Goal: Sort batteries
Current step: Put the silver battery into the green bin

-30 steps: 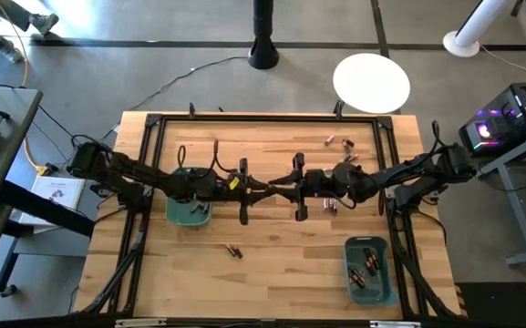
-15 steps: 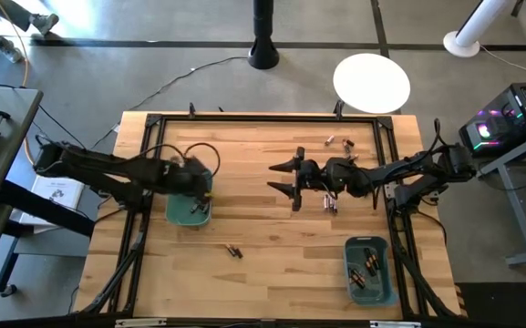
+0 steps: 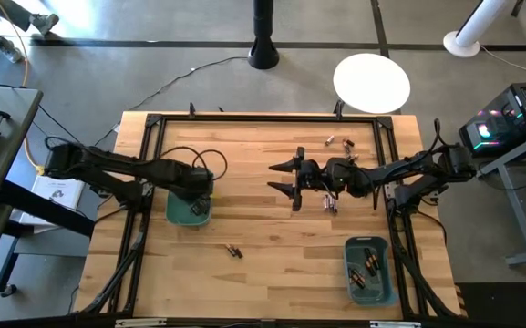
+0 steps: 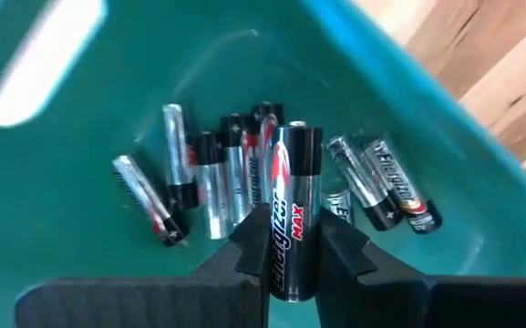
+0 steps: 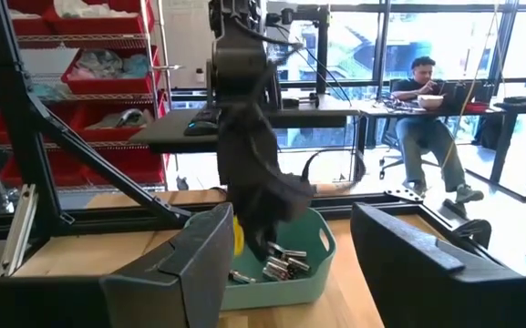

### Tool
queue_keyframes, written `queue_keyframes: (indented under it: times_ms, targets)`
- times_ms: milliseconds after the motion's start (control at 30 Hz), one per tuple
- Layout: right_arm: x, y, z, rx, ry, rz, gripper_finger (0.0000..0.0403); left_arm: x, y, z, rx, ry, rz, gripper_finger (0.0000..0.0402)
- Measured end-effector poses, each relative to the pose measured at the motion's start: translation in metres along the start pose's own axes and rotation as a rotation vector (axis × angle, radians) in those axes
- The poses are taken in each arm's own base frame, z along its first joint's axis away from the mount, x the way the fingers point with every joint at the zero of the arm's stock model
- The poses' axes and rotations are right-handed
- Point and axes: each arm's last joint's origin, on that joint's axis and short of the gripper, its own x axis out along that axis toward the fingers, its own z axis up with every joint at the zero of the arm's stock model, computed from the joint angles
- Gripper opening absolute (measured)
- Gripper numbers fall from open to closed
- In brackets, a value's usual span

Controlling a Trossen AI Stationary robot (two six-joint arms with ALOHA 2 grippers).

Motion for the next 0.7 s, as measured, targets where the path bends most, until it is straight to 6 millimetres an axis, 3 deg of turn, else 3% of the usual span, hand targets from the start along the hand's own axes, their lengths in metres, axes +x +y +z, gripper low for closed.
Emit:
queue_keyframes:
  times_ms: [300,700]
  targets:
    - [0.000,0.001,-0.002,0.020,0.023,0.002,0.0217,0.024,-0.011,0.000,0.062,0.110,0.064,0.0039]
    - [-0.001,0.000,-0.011,0.045,0.111,-0.002,0.0217,0.028,-0.014,0.001,0.066,0.102,0.059,0.0062]
